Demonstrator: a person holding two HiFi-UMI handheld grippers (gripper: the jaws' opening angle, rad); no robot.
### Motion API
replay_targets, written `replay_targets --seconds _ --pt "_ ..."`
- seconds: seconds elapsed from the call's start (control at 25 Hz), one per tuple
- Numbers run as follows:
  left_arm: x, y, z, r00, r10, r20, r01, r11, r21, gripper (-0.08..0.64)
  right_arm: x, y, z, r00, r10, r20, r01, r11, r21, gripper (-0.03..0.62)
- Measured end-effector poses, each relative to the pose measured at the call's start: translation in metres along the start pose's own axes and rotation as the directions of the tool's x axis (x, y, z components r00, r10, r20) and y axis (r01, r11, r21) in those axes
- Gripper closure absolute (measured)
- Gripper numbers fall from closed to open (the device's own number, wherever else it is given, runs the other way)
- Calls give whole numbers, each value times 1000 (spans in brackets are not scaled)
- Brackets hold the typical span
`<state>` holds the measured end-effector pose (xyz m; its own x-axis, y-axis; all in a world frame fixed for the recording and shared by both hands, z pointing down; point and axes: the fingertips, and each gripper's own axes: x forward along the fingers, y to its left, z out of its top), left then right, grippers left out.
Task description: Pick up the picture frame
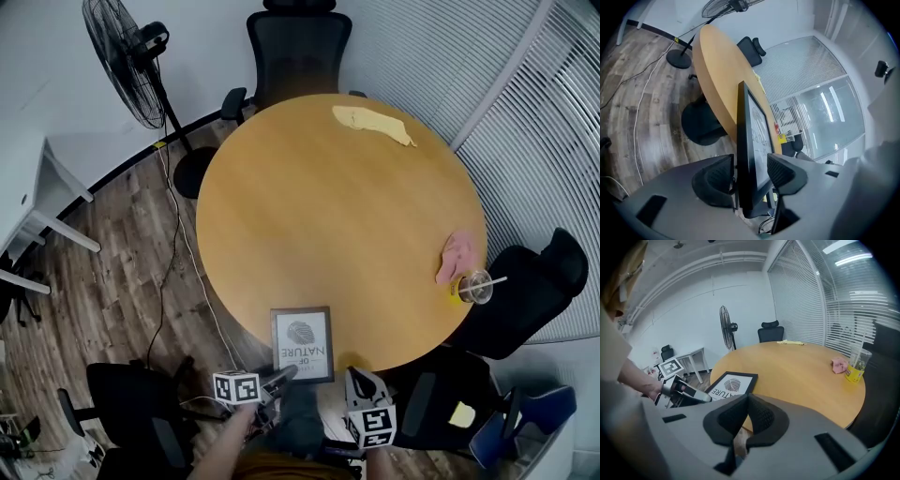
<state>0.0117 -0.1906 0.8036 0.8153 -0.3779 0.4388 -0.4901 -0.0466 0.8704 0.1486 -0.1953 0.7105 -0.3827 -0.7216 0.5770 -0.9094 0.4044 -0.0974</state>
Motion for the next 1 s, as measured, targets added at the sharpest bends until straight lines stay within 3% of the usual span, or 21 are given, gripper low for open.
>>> replay_targets --seconds 0.16,0.52,1.0 --pt "-1 -5 -6 999 -32 -30 31 999 -4 393 -2 2 6 1000 7 6 -7 1000 4 580" --pt "-4 -11 -5 995 -94 -14 93 992 -83 451 -7 -2 7 1000 -7 6 7 1000 14 580" --pt "-6 -41 4 986 -162 48 164 985 -61 517 -19 -4 19 999 -2 45 1 999 32 580"
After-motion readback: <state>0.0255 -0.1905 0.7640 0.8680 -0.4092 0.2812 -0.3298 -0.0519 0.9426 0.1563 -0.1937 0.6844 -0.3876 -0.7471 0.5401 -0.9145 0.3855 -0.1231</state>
